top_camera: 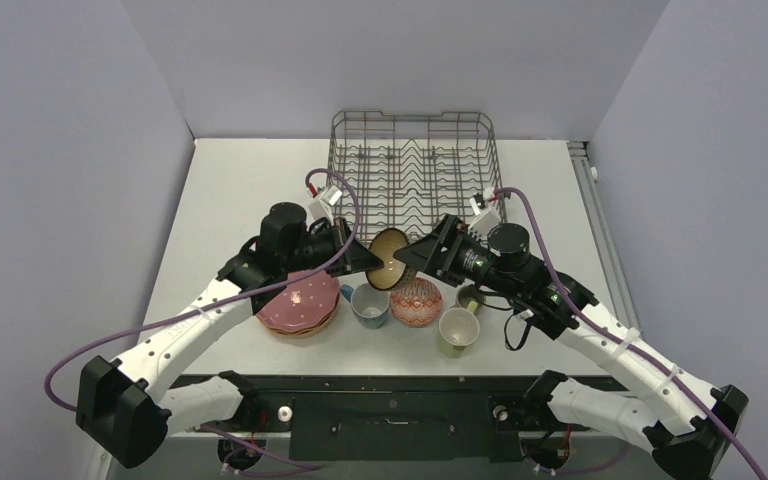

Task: Load the mixed dishes into the dish rack
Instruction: Turn the bowl upside down on the dish rack.

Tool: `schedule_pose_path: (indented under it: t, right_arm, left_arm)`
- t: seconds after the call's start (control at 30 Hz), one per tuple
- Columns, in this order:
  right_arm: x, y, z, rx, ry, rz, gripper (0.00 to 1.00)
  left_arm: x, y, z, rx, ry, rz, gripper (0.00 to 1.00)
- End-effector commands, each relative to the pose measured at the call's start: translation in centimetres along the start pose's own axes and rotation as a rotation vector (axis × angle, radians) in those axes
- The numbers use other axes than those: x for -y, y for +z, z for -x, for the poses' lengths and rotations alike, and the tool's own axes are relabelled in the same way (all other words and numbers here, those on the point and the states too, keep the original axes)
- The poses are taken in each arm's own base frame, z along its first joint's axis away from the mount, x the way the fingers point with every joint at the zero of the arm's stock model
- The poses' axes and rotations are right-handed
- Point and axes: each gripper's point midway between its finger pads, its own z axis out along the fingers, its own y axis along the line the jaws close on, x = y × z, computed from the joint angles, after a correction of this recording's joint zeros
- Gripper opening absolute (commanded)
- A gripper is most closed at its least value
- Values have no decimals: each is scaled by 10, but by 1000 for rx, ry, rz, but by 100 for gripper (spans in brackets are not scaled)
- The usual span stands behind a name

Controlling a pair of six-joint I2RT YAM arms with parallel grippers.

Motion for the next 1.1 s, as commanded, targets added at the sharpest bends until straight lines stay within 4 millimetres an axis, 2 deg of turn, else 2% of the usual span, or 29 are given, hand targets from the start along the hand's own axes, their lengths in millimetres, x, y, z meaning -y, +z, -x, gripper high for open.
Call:
schedule_pose_path:
  t: [0.0, 0.03, 0.1, 0.33, 0.6, 1.07]
  right_arm:
    - [-29, -3, 13, 39, -18, 74, 23]
    - [-29, -3, 14, 40, -17, 73, 12]
    - [-28, -3, 14, 41, -17, 63, 0]
    - [-27, -4, 17, 52, -25, 53, 0]
    - [-25, -6, 27, 79, -41, 25, 0]
    - [-19, -8, 39, 100, -53, -3, 0]
  left_arm:
    - [37, -6, 28, 75, 75, -95, 0]
    - [36, -5, 27, 71, 73, -94, 0]
    - [36, -5, 27, 67, 72, -94, 0]
    - [33, -3, 25, 56, 65, -87, 2]
    - [31, -3, 25, 59, 65, -76, 25]
    - [24, -4, 27, 60, 62, -58, 42]
